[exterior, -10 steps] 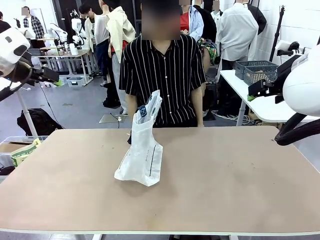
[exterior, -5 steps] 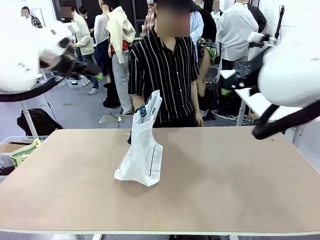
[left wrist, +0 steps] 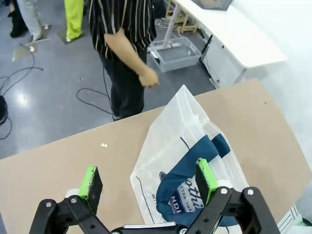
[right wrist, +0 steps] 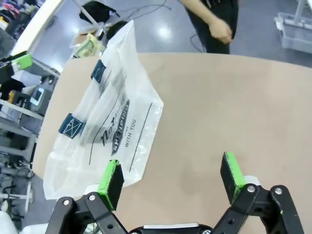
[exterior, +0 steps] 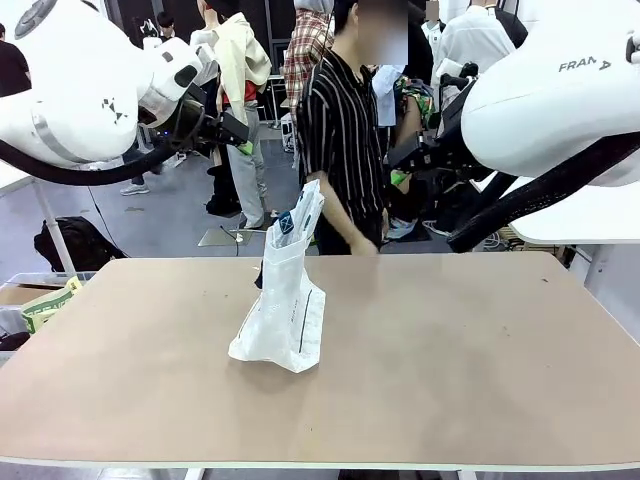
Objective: Transfer purchased items from the store into the shopping bag.
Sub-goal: Open the Reusable shopping bag in the center of the table.
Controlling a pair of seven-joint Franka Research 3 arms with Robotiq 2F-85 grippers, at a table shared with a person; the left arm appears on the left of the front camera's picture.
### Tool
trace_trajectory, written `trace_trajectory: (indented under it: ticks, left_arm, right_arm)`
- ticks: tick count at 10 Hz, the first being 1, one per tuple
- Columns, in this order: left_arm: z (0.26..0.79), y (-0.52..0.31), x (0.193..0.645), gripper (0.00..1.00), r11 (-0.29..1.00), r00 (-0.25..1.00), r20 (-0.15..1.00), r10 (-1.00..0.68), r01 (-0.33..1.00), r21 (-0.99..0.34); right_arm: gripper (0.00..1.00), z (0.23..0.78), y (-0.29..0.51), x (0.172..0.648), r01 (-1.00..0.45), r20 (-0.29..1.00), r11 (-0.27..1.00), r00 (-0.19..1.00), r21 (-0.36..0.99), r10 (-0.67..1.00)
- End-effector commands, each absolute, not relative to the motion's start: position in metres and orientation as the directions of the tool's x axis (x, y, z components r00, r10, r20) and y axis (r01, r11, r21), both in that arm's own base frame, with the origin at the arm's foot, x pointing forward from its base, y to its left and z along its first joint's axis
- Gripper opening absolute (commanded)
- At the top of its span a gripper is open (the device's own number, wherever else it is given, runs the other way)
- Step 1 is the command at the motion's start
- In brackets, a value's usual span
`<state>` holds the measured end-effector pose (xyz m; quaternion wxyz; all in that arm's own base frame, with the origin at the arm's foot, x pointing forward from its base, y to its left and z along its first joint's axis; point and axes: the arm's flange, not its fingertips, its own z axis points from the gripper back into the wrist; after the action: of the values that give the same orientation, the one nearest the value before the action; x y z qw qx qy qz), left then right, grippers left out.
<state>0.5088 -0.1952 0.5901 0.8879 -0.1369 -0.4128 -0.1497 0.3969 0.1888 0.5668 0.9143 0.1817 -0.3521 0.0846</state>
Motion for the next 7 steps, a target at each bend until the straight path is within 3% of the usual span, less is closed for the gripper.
trace_trajectory:
  ticks: [1, 7]
  left_arm:
    - [0.583, -0.219, 0.524, 1.00, 0.910, 0.644, 0.744, -0.179, 0.397, -0.124]
    - [0.577, -0.283, 0.548, 1.00, 0.879, 0.774, 0.543, -0.325, 0.459, -0.128]
  right_arm:
    - [1.00, 0.571, 0.221, 0.397, -0.273, 0.614, 0.910, 0.789, 0.310, 0.027]
    - [1.00, 0.568, 0.292, 0.378, -0.274, 0.507, 0.883, 0.860, 0.380, 0.049]
